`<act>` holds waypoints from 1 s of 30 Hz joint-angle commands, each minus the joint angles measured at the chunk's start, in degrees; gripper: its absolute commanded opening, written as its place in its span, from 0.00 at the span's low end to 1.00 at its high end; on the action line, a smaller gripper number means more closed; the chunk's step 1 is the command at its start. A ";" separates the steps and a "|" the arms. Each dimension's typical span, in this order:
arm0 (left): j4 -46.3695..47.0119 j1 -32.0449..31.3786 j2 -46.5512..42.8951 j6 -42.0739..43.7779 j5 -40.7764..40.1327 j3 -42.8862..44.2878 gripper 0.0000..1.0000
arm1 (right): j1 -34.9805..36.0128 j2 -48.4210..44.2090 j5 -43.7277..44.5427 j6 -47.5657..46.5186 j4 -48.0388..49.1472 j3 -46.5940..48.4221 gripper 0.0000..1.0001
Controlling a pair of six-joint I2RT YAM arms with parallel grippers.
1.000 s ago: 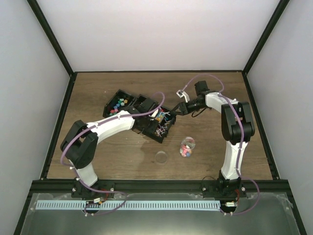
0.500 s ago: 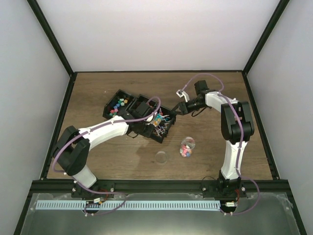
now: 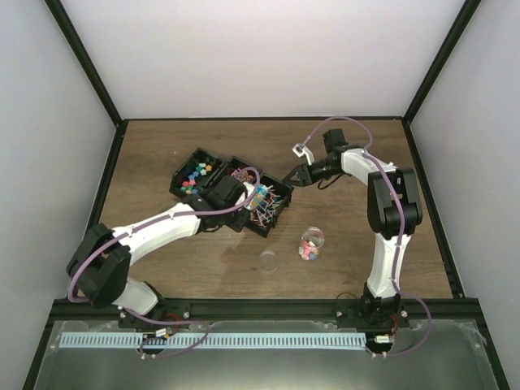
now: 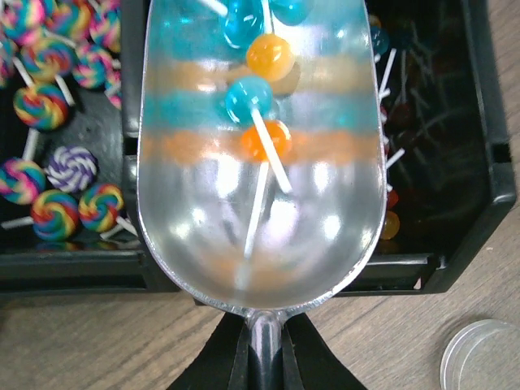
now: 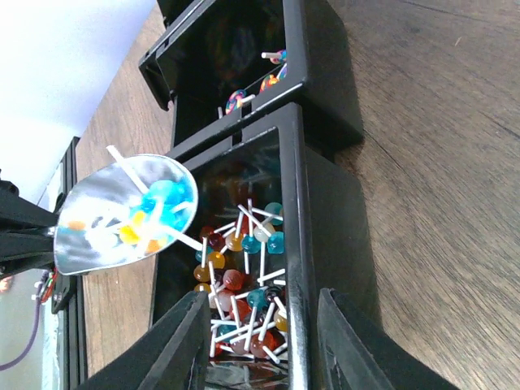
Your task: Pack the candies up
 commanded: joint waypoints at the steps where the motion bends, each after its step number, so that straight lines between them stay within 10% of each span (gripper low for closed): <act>1: 5.09 -0.14 -4.05 4.48 -1.56 -0.36 0.04 | -0.13 0.58 -2.40 -0.71 -1.14 3.17 0.40; 30: -26.70 -5.08 -10.23 44.76 21.26 18.63 0.04 | -9.59 -11.17 -2.16 -13.20 -10.77 -3.69 0.89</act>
